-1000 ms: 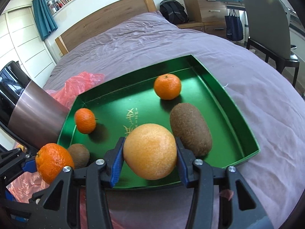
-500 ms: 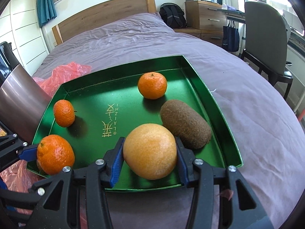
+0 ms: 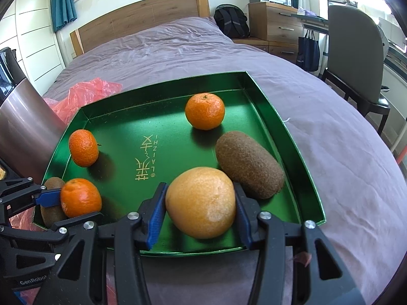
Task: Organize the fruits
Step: 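Lower the orange and pear into the tray and open both tools, then move both tools back to the remaining fruits on the pink sheet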
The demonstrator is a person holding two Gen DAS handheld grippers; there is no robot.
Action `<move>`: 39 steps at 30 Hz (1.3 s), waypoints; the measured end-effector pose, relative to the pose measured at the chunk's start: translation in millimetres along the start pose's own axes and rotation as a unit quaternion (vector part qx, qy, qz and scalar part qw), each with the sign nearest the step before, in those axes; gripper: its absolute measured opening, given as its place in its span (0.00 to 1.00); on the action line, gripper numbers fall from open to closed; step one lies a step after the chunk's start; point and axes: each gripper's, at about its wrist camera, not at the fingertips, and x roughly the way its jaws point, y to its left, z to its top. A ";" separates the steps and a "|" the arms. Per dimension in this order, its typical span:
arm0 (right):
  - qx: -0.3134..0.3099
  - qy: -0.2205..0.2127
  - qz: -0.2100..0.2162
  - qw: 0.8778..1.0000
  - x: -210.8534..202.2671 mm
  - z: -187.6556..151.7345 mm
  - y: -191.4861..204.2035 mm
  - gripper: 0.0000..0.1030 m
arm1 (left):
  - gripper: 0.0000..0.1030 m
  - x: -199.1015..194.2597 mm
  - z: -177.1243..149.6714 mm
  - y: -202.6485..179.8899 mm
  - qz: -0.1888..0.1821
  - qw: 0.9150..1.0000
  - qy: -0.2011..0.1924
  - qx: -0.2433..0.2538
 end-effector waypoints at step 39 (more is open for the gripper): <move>0.031 -0.014 -0.026 0.999 -132.7 -43.7 43.8 1.00 | 0.82 -137.1 -85.6 -11.8 0.031 0.996 -0.055 0.058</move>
